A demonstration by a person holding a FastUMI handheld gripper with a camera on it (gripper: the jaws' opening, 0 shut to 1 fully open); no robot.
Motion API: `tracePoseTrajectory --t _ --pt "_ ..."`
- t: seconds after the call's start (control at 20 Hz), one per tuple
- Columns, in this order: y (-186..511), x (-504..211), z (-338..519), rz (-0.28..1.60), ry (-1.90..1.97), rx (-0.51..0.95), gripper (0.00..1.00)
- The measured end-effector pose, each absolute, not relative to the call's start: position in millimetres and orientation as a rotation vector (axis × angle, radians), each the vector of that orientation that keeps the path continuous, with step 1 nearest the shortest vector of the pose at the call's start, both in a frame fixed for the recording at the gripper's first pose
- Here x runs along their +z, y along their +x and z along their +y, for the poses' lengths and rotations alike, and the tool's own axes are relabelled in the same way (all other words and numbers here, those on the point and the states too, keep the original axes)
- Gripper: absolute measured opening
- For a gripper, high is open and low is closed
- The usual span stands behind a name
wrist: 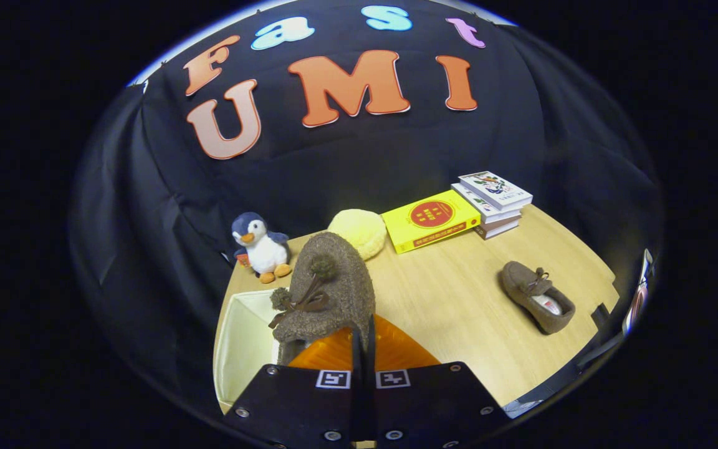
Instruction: Open the storage box then place both shoes into the box .Put the left shoe in first, then the right shoe, with the right side of both shoes facing outward in a uniform manner.
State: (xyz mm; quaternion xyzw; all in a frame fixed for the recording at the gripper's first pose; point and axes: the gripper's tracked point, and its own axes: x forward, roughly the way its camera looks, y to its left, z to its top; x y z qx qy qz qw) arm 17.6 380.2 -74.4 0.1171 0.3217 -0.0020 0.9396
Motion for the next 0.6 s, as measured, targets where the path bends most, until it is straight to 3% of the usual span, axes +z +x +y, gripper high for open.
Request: tracePoseTrajectory --t 0.6 --pt "8.2 -124.5 503.0 0.763 0.179 0.090 0.01"
